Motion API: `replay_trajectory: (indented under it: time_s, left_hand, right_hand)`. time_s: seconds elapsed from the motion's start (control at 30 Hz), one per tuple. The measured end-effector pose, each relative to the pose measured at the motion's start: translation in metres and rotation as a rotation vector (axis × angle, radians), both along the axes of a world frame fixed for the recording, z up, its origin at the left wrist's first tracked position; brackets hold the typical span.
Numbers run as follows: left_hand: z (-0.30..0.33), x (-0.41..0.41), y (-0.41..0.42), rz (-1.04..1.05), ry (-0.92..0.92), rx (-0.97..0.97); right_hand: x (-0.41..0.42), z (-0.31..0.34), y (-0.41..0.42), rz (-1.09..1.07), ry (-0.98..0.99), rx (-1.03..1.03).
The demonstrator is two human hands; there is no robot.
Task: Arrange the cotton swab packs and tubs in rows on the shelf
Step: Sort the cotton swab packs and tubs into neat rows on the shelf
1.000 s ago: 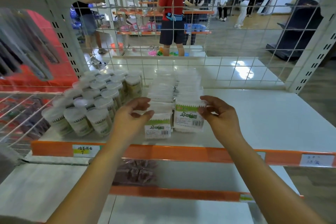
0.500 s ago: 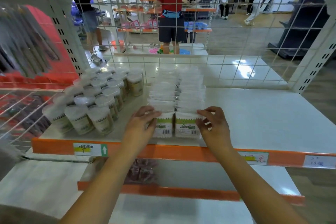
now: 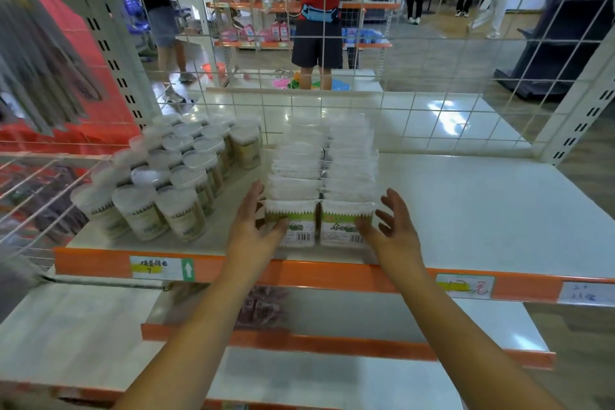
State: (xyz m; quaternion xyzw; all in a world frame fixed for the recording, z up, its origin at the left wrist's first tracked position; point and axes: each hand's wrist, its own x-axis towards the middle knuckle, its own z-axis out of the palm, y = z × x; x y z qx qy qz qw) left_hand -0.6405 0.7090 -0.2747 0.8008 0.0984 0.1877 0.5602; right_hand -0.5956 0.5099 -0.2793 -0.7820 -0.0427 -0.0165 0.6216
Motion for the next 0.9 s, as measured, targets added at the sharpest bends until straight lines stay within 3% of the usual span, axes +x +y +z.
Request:
replay_trajectory:
  time_s: [0.1,0.23,0.73,0.9]
  left_hand:
    - [-0.002,0.004,-0.003,-0.046,0.071,-0.134]
    - [-0.004,0.009,-0.005,-0.064,0.062,-0.159]
    - [-0.01,0.013,-0.006,-0.121,0.021,-0.214]
    - [-0.001,0.025,0.007,-0.205,0.033,-0.309]
  right_hand:
    - [0.004,-0.001,0.001,0.054,0.082,0.11]
    - [0.005,0.002,0.001,0.173,0.064,0.093]
    - [0.009,0.001,-0.005,0.179,0.083,0.09]
    - [0.024,0.005,-0.003,0.277,0.209,0.205]
